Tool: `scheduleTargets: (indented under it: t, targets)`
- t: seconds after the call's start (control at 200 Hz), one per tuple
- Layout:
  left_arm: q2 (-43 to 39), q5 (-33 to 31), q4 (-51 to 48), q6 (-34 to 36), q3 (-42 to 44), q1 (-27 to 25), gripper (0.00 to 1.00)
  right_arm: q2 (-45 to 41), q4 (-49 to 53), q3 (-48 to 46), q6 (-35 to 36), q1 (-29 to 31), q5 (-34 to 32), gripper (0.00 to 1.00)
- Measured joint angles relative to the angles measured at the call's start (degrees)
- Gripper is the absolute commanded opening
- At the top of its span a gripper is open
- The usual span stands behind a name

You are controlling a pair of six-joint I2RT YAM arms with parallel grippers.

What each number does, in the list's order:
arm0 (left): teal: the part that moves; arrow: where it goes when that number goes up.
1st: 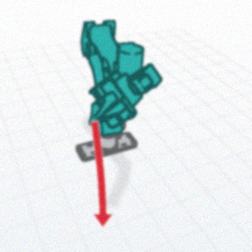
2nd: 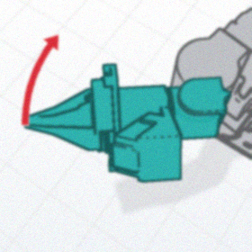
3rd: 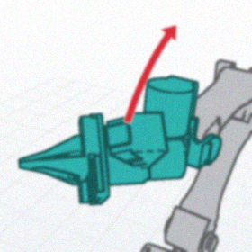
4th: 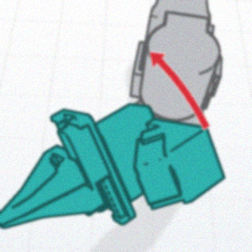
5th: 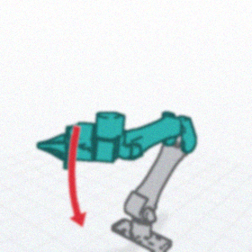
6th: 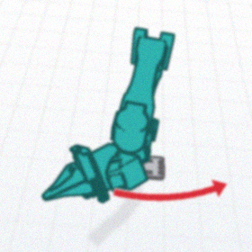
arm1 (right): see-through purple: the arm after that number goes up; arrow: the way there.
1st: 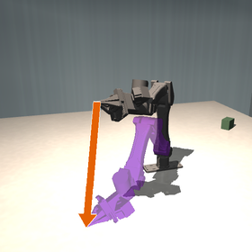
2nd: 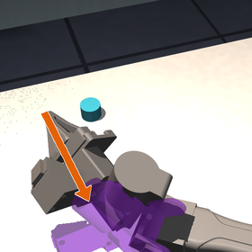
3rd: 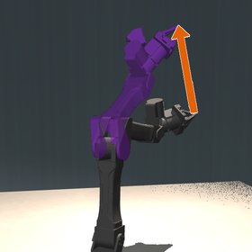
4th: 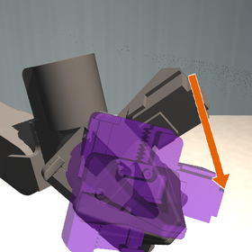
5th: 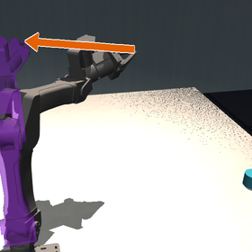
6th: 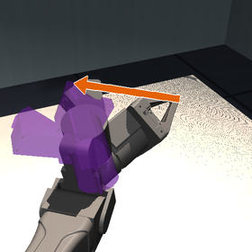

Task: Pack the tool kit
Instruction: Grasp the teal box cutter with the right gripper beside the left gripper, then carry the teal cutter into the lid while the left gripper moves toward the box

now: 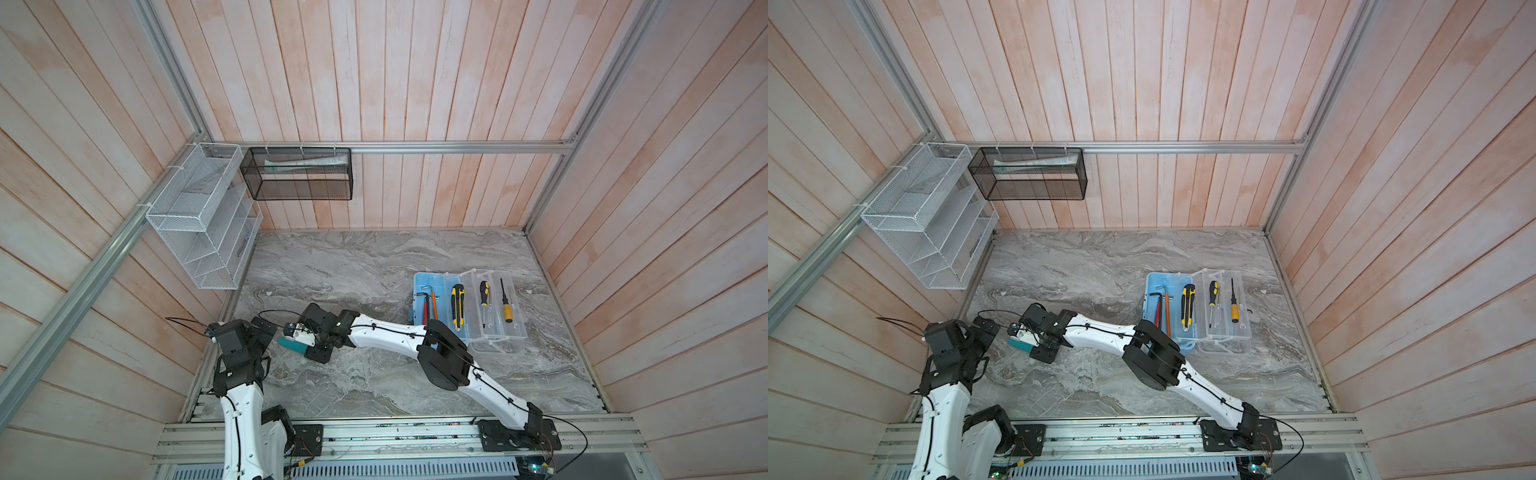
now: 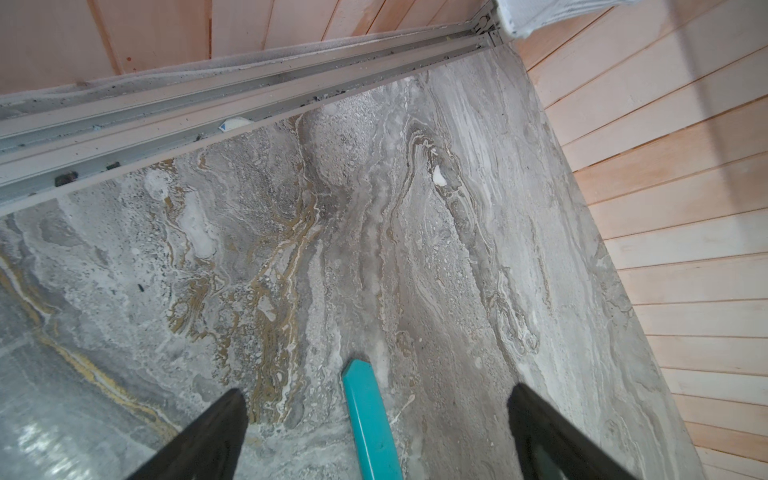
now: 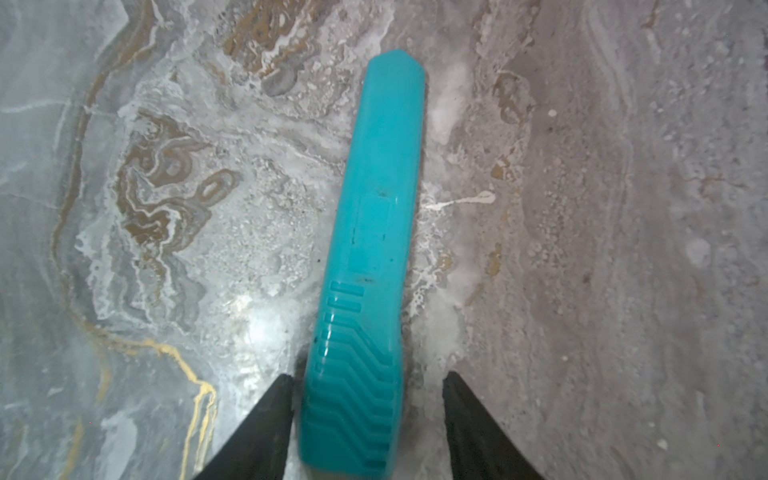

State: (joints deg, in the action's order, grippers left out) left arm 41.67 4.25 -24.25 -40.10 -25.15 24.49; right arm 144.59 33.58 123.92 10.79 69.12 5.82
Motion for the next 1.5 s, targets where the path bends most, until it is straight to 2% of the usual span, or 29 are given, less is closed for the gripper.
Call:
scheduleTargets:
  t: [0.36, 0.65, 0.84, 0.9, 1.34, 1.411, 1.501]
  targets:
    - [-0.22, 0.00, 0.26, 0.46, 0.26, 0.22, 1.00, 0.39, 1.29, 1.07, -0.81, 0.96, -1.73, 0.28]
    - [-0.22, 0.94, 0.94, 0.48, 0.48, 0.22, 1.00, 0.48, 1.33, 1.29, -3.78, 0.92, -3.04, 0.23]
    - [-0.11, 2.21, 1.29, 1.16, 0.48, 0.22, 1.00, -0.79, -0.37, -1.16, -7.32, 0.04, -3.61, 0.15]
    - [0.44, 3.41, 1.62, 1.53, 0.46, 0.22, 1.00, -2.34, -0.94, -3.43, -8.46, -0.63, -4.04, 0.11]
    - [3.23, 10.88, 2.25, 3.80, -0.46, -0.13, 1.00, -20.74, -8.09, -20.41, -15.93, -7.06, -9.44, 0.06]
    - [3.45, 11.43, 2.54, 4.15, -0.46, -1.79, 1.00, -24.57, -8.52, -23.74, -17.70, -8.20, -10.80, 0.06]
    - [5.31, 11.23, 2.93, 4.17, -0.96, -6.82, 1.00, -29.75, -9.09, -28.35, -20.22, -10.43, -12.39, 0.06]
